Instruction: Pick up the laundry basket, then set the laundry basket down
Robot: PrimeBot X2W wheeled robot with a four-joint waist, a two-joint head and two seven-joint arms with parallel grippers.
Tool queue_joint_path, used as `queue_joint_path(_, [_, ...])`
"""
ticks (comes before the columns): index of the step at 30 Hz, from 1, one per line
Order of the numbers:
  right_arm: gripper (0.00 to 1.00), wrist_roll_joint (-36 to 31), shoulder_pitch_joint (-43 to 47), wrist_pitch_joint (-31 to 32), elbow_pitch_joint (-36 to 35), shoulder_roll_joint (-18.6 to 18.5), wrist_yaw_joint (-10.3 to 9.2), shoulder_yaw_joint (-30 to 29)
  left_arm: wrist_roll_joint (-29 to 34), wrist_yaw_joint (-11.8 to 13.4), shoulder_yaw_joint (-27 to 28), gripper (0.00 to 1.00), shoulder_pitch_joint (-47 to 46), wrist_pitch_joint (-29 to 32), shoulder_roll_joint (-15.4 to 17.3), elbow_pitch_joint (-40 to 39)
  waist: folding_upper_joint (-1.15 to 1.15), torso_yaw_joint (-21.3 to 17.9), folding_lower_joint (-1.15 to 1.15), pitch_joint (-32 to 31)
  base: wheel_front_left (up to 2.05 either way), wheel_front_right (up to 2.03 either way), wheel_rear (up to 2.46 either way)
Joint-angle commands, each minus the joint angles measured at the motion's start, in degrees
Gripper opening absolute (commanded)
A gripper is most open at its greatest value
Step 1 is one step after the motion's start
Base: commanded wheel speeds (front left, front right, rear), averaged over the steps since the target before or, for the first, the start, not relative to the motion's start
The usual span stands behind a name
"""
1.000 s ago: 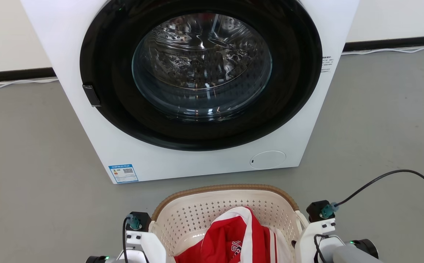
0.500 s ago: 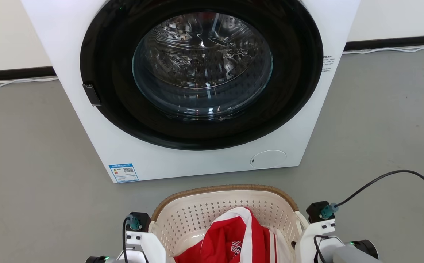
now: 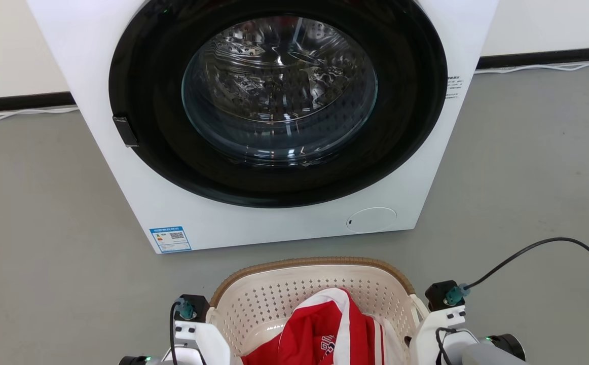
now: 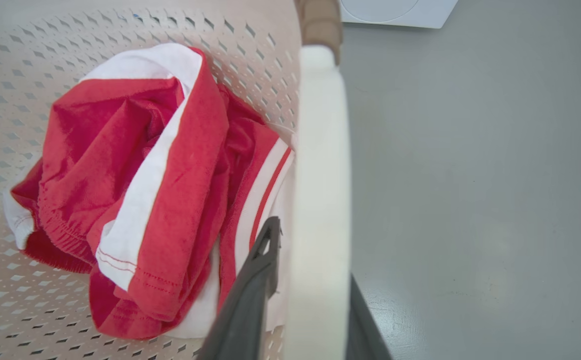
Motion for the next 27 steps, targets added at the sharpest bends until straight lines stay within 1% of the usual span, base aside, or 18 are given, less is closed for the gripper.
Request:
queue_joint_path(1, [0.00,-0.39,-1.31,-0.63,-1.10,0.99,1.53,1.62,0.25,-0.82,0.42,0.00,-2.34,-1.03,0.94,-0.66,0.00,-0.01,0.00,0.11,0.00,0.00,0.00])
queue_joint_path(8, [0.00,0.48,-1.77,-1.18,-1.14,0.88,1.53,2.47,0.16,-0.74,0.27,0.00,-2.73,-1.06,0.97,-0.66,0.00,0.11,0.00,0.75,0.00,0.00,0.00])
queue_joint_path(13, [0.00,0.86,-3.40,-3.24,-2.06,0.30,1.53,3.09,0.28,-0.39,0.16,0.00,-4.28,-1.80,0.95,-0.65,0.00,0.33,0.00,3.52,0.00,0.00,0.00])
queue_joint_path(17, [0.00,0.82,-4.61,-5.81,-2.60,-0.30,1.53,3.54,0.45,0.26,0.25,0.00,-6.20,-3.81,0.91,-0.84,0.00,0.65,0.00,6.58,0.00,0.00,0.00])
queue_joint_path(18, [0.00,0.48,-5.69,-8.96,-2.63,-0.77,1.53,3.77,0.77,0.83,0.06,0.00,-7.66,-5.07,0.87,-1.02,0.00,0.94,0.00,9.22,0.00,0.00,0.00])
queue_joint_path(21, [0.00,0.09,-6.70,-12.23,-2.36,-0.96,1.53,3.99,1.07,1.53,-0.06,0.00,-9.23,-6.51,0.85,-1.17,0.00,1.18,0.00,12.06,0.00,0.00,0.00])
queue_joint_path(24, [0.00,-0.05,-7.62,-14.63,-2.14,-1.03,1.53,4.23,0.98,2.23,0.21,0.00,-10.77,-7.95,0.83,-1.27,0.00,1.37,0.00,15.11,0.00,0.00,0.00])
queue_joint_path(27, [0.00,0.07,-8.29,-15.70,-2.25,-1.25,1.53,4.37,1.07,2.61,0.19,0.00,-11.88,-8.41,0.82,-1.26,0.00,1.51,0.00,17.31,0.00,0.00,0.00])
